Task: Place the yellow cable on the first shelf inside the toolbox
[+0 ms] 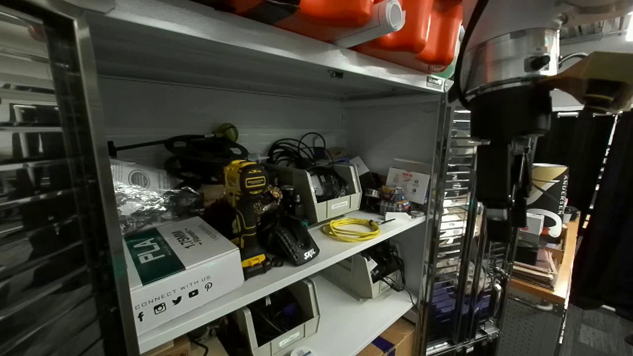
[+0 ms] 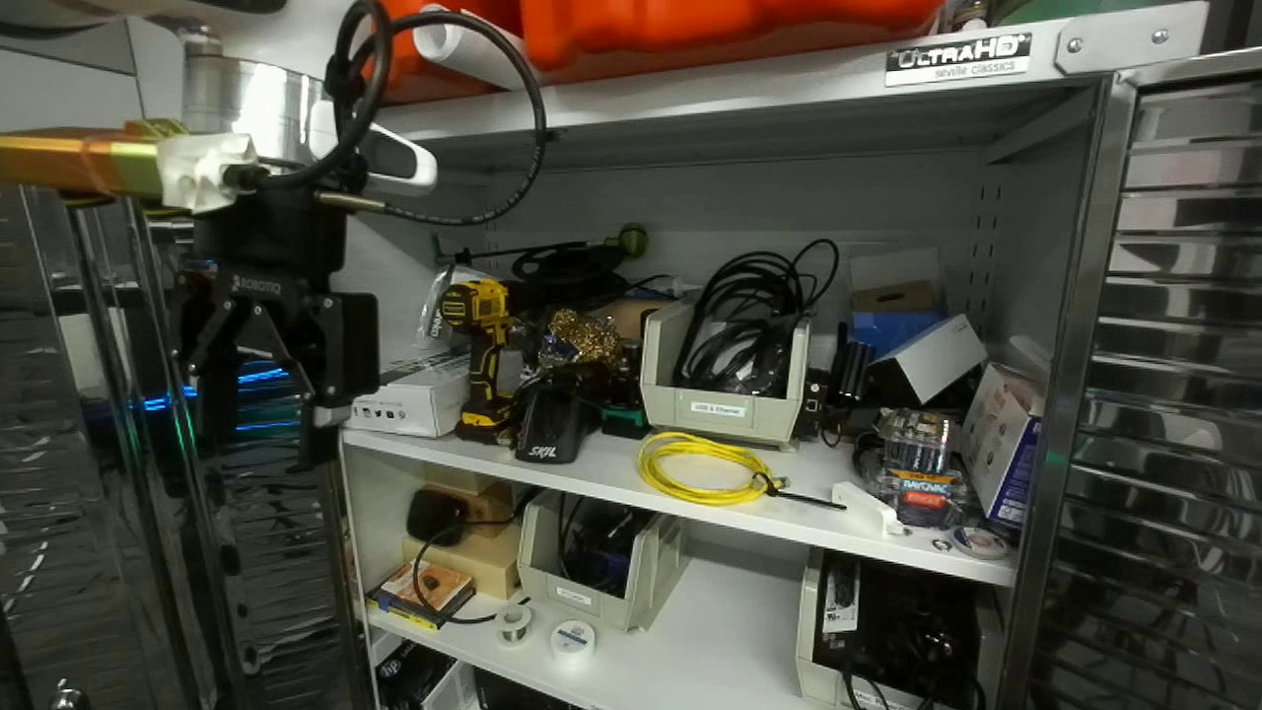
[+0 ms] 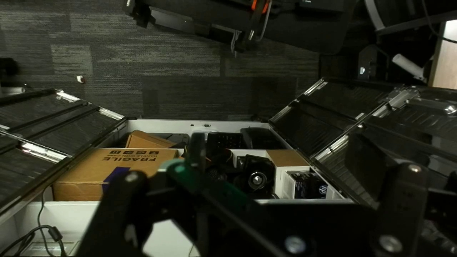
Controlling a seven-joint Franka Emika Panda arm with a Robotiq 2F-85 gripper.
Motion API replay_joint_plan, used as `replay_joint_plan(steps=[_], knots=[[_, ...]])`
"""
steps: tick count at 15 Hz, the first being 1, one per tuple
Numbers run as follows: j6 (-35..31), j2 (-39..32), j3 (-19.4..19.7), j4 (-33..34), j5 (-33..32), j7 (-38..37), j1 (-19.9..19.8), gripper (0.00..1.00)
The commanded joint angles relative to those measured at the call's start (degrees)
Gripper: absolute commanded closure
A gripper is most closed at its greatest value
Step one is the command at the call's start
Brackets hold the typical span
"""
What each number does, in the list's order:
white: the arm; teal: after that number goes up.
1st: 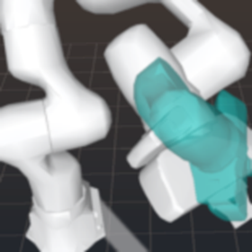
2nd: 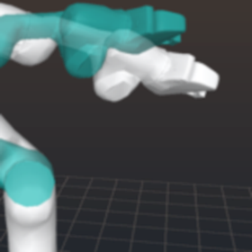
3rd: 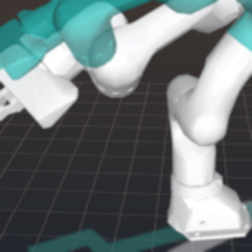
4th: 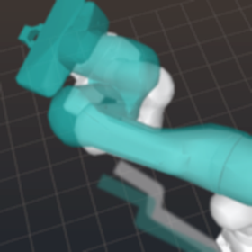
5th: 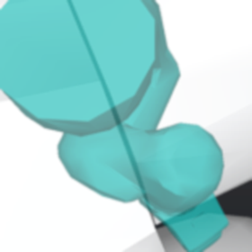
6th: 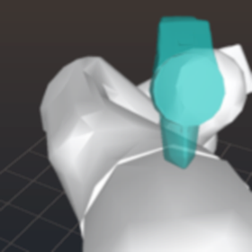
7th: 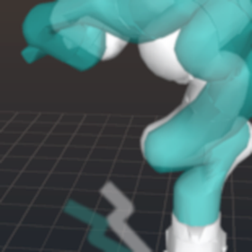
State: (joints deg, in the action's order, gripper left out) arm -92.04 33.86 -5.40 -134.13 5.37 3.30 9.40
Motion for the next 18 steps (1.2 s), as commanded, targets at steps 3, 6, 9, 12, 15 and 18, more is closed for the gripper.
replay_joint_plan(steps=[3,6,9,12,15,18], knots=[[1.1,-5.4,3.3,3.7,-3.5,13.2,0.2,0.00],[0.3,-9.1,5.5,4.8,-6.6,21.0,-0.2,0.00],[-3.8,-12.6,6.9,4.1,-9.2,25.9,-0.8,0.00],[-9.6,-15.7,7.0,2.8,-13.3,28.8,-1.5,0.00],[-18.1,-18.0,6.8,1.4,-17.3,30.7,-2.1,0.00],[-29.5,-20.5,7.8,1.0,-16.5,32.5,-2.7,0.00]])
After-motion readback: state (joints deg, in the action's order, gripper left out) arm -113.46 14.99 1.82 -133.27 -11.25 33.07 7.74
